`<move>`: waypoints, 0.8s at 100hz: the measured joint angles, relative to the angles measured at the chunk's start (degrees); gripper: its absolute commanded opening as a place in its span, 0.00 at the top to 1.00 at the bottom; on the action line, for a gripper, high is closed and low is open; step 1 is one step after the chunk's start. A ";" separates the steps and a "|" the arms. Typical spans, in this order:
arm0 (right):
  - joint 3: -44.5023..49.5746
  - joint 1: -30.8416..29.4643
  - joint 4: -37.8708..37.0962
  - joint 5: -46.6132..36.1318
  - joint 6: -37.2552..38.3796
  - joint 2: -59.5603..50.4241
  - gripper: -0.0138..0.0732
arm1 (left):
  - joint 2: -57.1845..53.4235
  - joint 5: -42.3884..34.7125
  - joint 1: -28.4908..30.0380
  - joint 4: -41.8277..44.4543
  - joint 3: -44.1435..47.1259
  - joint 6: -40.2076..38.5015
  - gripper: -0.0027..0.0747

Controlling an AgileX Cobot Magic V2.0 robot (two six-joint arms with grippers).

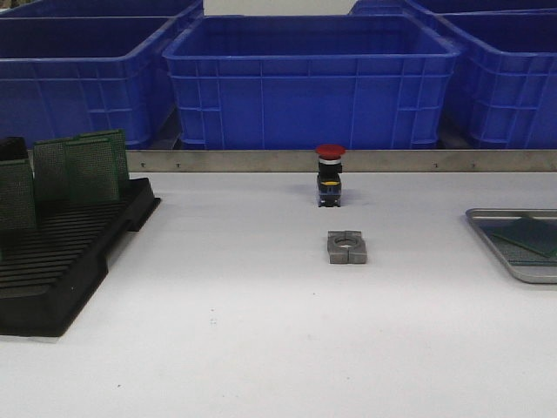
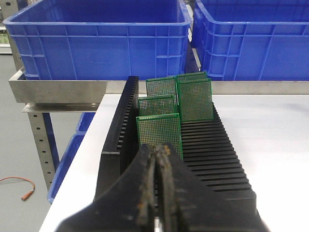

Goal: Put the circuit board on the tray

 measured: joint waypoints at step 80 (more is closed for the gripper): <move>1.76 -5.91 -25.35 -10.88 25.56 0.00 0.96 | 0.00 0.00 0.00 0.00 0.00 -0.02 0.99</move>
